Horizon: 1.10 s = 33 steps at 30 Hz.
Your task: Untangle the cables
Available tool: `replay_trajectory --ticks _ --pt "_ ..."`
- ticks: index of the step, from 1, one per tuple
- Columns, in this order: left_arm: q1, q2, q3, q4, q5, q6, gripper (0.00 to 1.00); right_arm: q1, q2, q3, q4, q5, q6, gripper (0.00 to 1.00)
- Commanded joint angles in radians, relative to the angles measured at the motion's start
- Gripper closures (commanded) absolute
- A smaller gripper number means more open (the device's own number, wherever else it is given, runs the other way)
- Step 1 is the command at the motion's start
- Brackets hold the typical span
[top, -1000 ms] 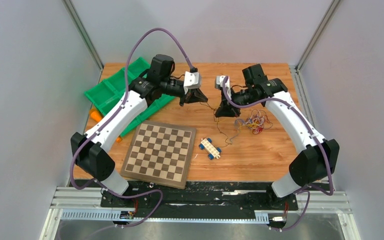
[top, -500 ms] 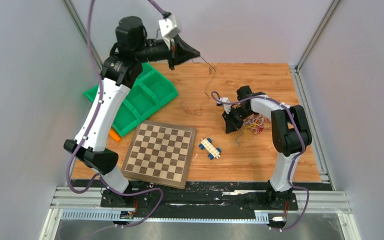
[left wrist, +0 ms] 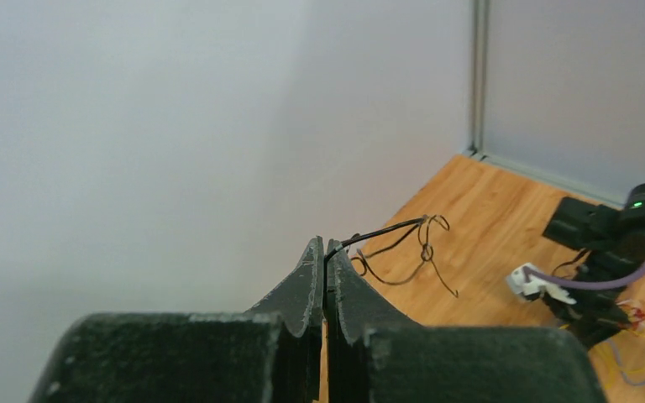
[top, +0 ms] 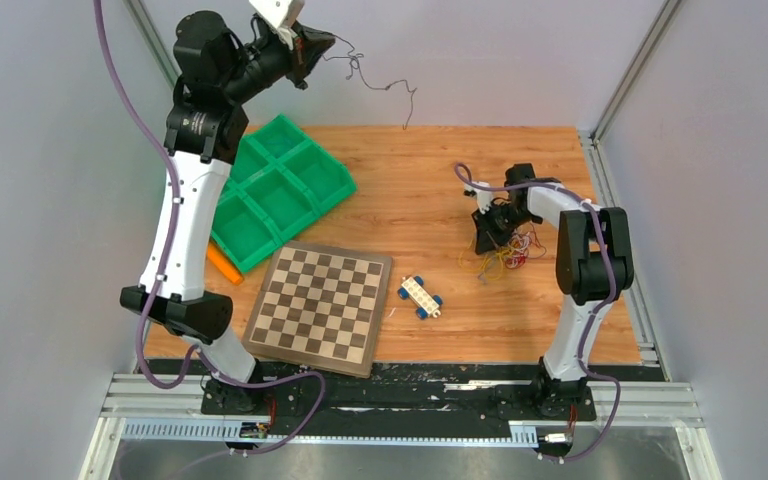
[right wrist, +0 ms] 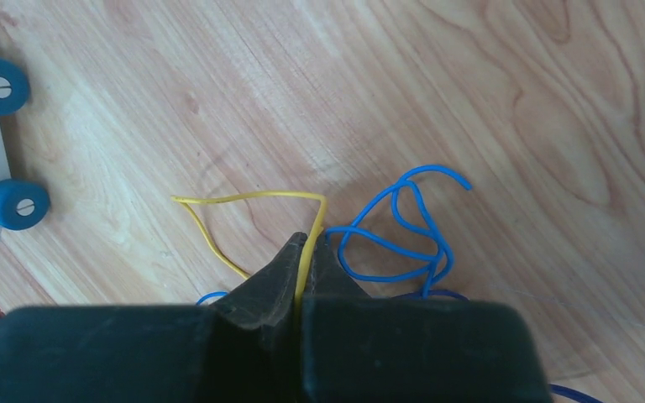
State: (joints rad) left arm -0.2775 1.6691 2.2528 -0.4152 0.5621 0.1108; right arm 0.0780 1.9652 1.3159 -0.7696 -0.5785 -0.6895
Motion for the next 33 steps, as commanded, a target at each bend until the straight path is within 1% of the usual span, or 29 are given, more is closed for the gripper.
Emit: replay_trajectory --ticks 1,7,9,10,13,18,20,24,28,30,33 --pt "0.037 0.045 -0.034 0.017 -0.131 0.099 1.00 0.008 0.013 0.079 -0.047 -0.027 0.018 1.00" --pt "0.103 0.149 -0.028 -0.010 -0.360 0.162 1.00 0.007 0.018 0.112 -0.076 -0.036 0.032 1.00" --pt "0.137 0.175 -0.030 -0.006 -0.413 0.174 1.00 0.008 0.018 0.116 -0.081 -0.035 0.035 1.00" --pt "0.151 0.181 -0.037 0.006 -0.418 0.169 1.00 0.008 0.017 0.117 -0.084 -0.035 0.037 1.00" --pt "0.230 0.183 -0.081 0.060 -0.400 0.152 1.00 0.007 0.016 0.122 -0.088 -0.034 0.041 1.00" --pt "0.353 0.176 -0.165 0.173 -0.257 0.179 1.00 0.007 0.023 0.133 -0.094 -0.024 0.044 1.00" --pt "0.394 0.192 -0.169 0.204 -0.232 0.200 1.00 0.007 0.028 0.137 -0.097 -0.022 0.048 1.00" --pt "0.457 0.244 -0.125 0.225 -0.228 0.236 1.00 0.008 0.035 0.142 -0.107 -0.017 0.054 1.00" --pt "0.493 0.275 -0.110 0.246 -0.253 0.269 1.00 0.008 0.038 0.146 -0.118 -0.004 0.054 1.00" --pt "0.507 0.278 -0.128 0.255 -0.260 0.285 1.00 0.007 0.038 0.146 -0.124 -0.001 0.054 1.00" --pt "0.521 0.260 -0.212 0.275 -0.257 0.333 1.00 0.008 0.038 0.149 -0.127 -0.001 0.057 1.00"
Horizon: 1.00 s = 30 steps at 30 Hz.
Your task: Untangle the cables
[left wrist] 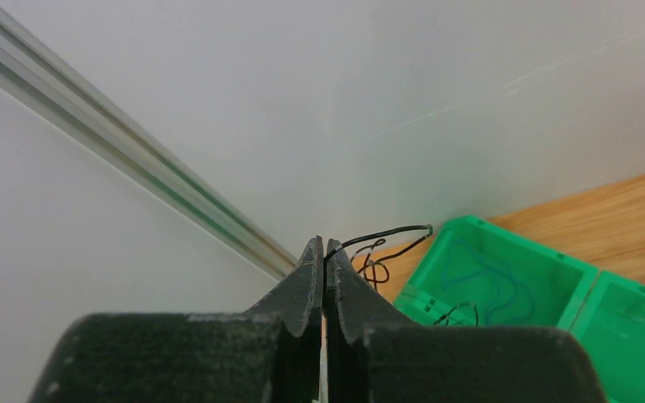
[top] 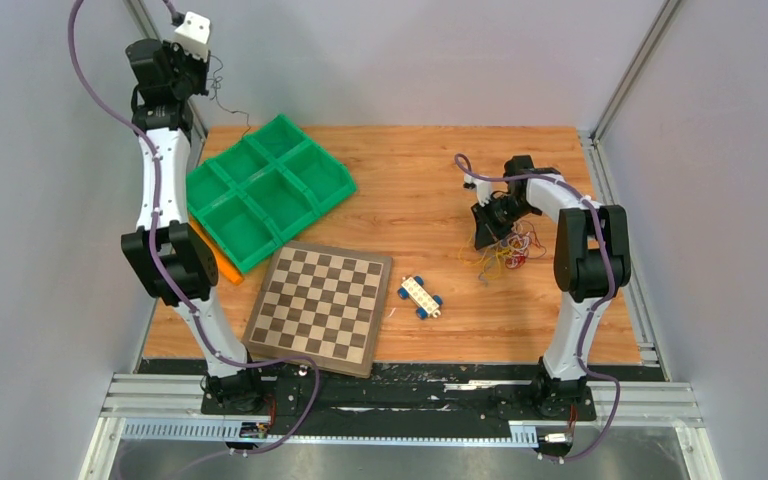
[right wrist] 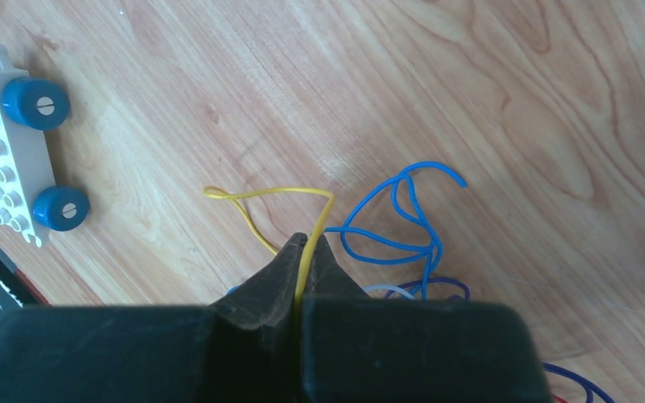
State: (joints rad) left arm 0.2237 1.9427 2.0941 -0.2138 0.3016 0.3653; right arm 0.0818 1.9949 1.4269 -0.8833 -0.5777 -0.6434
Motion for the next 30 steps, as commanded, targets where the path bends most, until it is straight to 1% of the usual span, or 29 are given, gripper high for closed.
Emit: replay_trajectory --ticks 1,5,11,14,19,23,26,30 --pt "0.021 -0.021 -0.109 0.085 0.002 0.110 1.00 0.003 0.010 0.039 -0.015 -0.001 0.012 1.00" --pt "0.022 -0.047 -0.223 0.151 0.010 0.178 1.00 0.003 0.012 0.044 -0.024 0.007 0.016 1.00" --pt "0.033 -0.037 -0.259 0.192 -0.041 0.211 1.00 0.003 0.016 0.056 -0.040 0.019 0.013 1.00" --pt "0.062 -0.041 -0.233 0.189 -0.042 0.188 1.00 0.003 0.016 0.055 -0.043 0.021 0.011 1.00" --pt "0.105 -0.047 -0.120 0.161 -0.024 0.115 1.00 0.004 0.023 0.062 -0.043 0.014 0.017 1.00" --pt "0.121 -0.047 -0.062 0.145 -0.014 0.093 1.00 0.004 0.039 0.080 -0.043 0.003 0.030 1.00" --pt "0.126 -0.043 -0.057 0.132 -0.005 0.112 1.00 0.003 0.051 0.097 -0.043 -0.003 0.042 1.00" --pt "0.126 -0.041 -0.121 0.141 -0.002 0.170 1.00 0.004 0.058 0.109 -0.047 -0.007 0.051 1.00"
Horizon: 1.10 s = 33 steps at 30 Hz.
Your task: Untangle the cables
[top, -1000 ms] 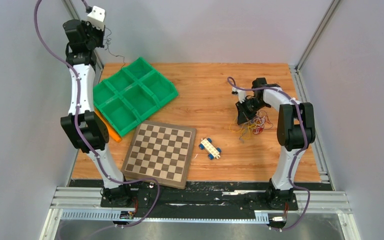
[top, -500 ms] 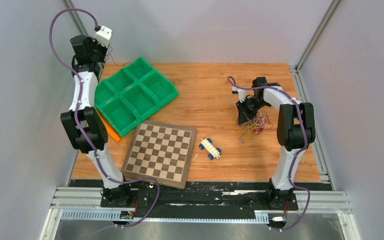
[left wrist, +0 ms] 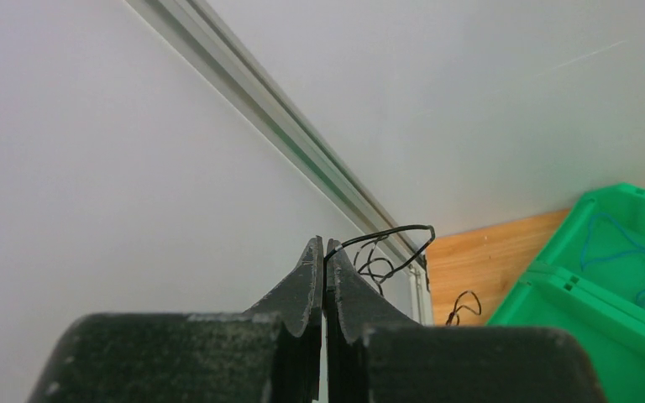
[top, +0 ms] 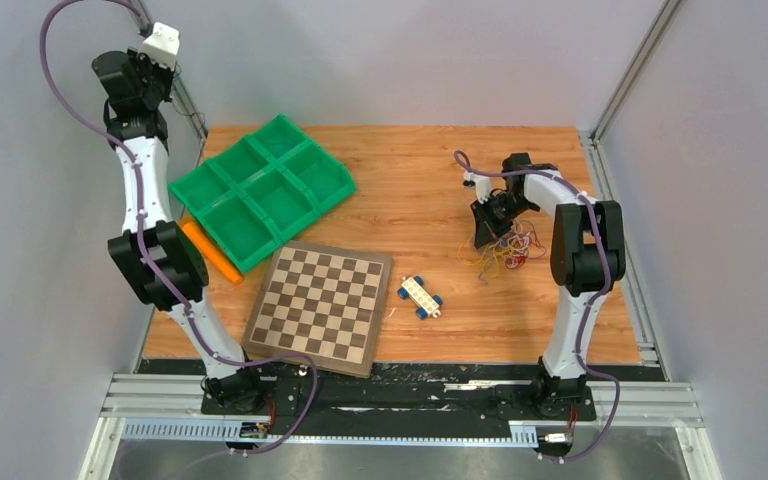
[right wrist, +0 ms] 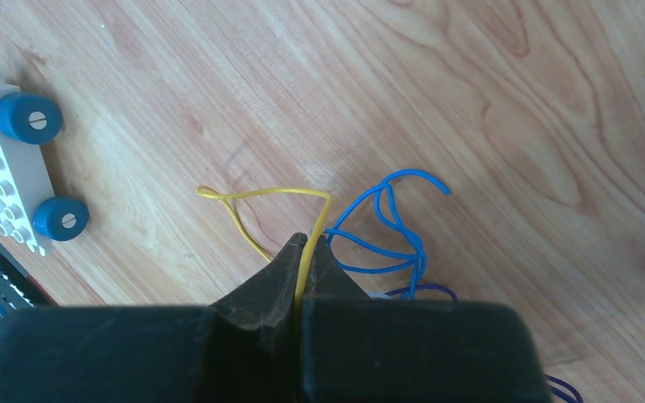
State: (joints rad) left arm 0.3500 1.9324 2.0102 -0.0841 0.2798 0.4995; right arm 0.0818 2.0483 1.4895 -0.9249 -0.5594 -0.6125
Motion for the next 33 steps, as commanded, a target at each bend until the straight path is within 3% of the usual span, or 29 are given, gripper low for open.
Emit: replay_trajectory --ticks 1,8,17,22,33 --pt "0.001 -0.030 -0.052 0.030 0.015 0.049 1.00 0.003 0.005 0.046 -0.006 -0.026 0.023 1.00" --pt "0.000 -0.017 -0.197 0.132 0.008 0.083 1.00 0.004 -0.009 0.033 -0.019 -0.012 0.024 1.00" --pt "-0.018 -0.070 -0.397 0.094 0.202 0.034 1.00 0.004 -0.015 0.029 -0.026 -0.001 0.024 1.00" --pt "-0.045 -0.044 -0.396 0.013 0.288 -0.043 1.00 0.004 0.000 0.040 -0.028 -0.009 0.039 1.00" --pt "-0.055 0.130 -0.260 -0.046 0.306 -0.270 1.00 0.004 -0.031 0.002 -0.042 0.006 0.031 1.00"
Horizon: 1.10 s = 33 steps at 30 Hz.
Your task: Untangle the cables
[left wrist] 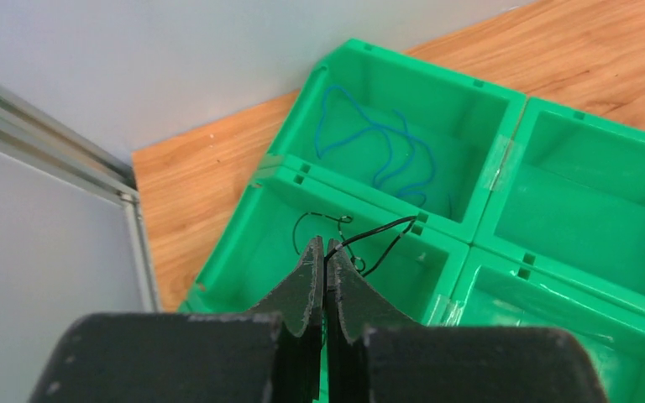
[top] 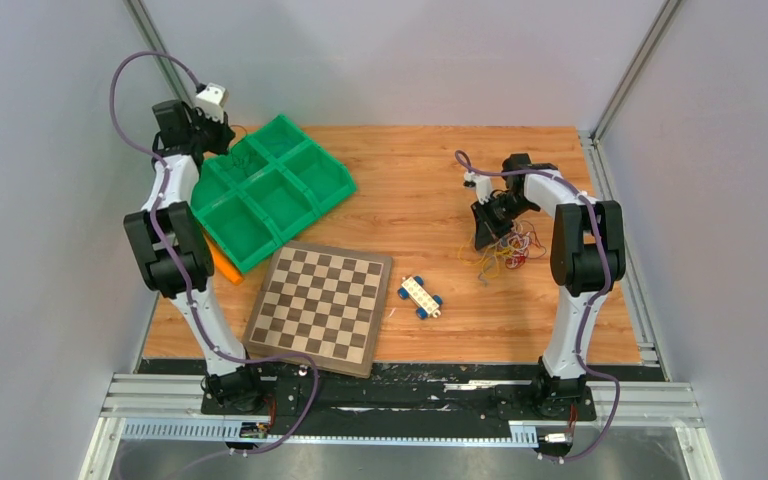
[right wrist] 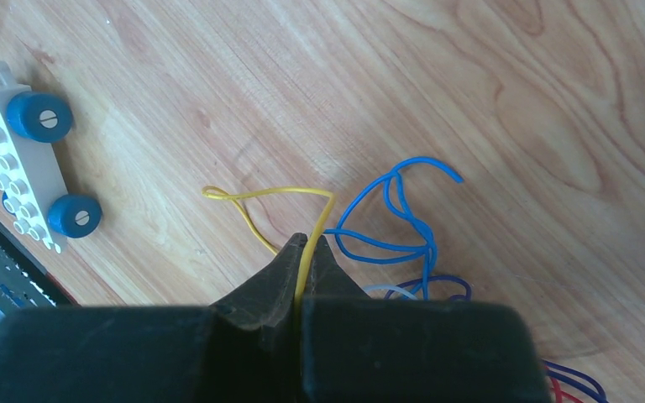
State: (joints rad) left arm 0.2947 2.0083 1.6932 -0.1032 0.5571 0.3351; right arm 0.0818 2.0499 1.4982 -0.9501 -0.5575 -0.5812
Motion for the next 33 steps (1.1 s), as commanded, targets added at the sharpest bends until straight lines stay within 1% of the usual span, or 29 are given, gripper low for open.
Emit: replay_trajectory --ticks 1,5,7,11,14,15,16,19,21,22,26,28,30,31,33 --pt "0.000 0.057 0.058 -0.029 0.020 -0.107 1.00 0.004 -0.035 -0.010 -0.018 0.004 -0.002 1.00" --pt "0.004 0.063 0.032 -0.014 -0.055 -0.106 1.00 0.004 -0.041 -0.011 -0.020 0.002 -0.004 1.00" --pt "0.007 0.074 0.033 -0.025 -0.063 -0.113 1.00 0.004 -0.039 -0.007 -0.021 0.000 -0.004 1.00" --pt "0.007 0.103 0.072 -0.110 -0.051 -0.123 0.99 0.003 -0.034 0.002 -0.025 -0.002 -0.003 1.00" --pt "0.008 0.093 0.069 -0.130 -0.072 -0.123 0.82 0.004 -0.034 0.008 -0.028 -0.006 -0.006 1.00" --pt "0.009 0.088 0.072 -0.138 -0.075 -0.127 0.80 0.004 -0.035 0.009 -0.028 -0.007 -0.007 1.00" --pt "0.011 0.081 0.075 -0.144 -0.079 -0.128 0.74 0.003 -0.034 0.009 -0.028 -0.008 -0.008 1.00" --pt "0.015 0.071 0.103 -0.185 -0.087 -0.126 0.67 0.004 -0.030 0.013 -0.028 -0.016 -0.007 1.00" --pt "0.017 0.068 0.128 -0.210 -0.090 -0.123 0.55 0.004 -0.029 0.016 -0.026 -0.018 -0.005 1.00" --pt "0.019 0.066 0.135 -0.218 -0.091 -0.122 0.48 0.004 -0.030 0.017 -0.027 -0.019 -0.005 1.00" --pt "0.029 0.054 0.166 -0.269 -0.083 -0.108 0.36 0.003 -0.034 0.016 -0.026 -0.018 -0.007 1.00" --pt "0.039 0.048 0.173 -0.290 -0.069 -0.087 0.34 0.004 -0.037 0.011 -0.026 -0.018 -0.008 1.00" --pt "0.046 0.043 0.180 -0.308 -0.051 -0.057 0.34 0.004 -0.039 0.003 -0.023 -0.019 -0.008 1.00" --pt "0.047 0.042 0.186 -0.321 -0.042 -0.047 0.35 0.004 -0.039 -0.001 -0.021 -0.021 -0.008 1.00" --pt "0.047 0.044 0.193 -0.332 -0.005 -0.027 0.43 0.004 -0.040 -0.006 -0.018 -0.024 -0.006 1.00"
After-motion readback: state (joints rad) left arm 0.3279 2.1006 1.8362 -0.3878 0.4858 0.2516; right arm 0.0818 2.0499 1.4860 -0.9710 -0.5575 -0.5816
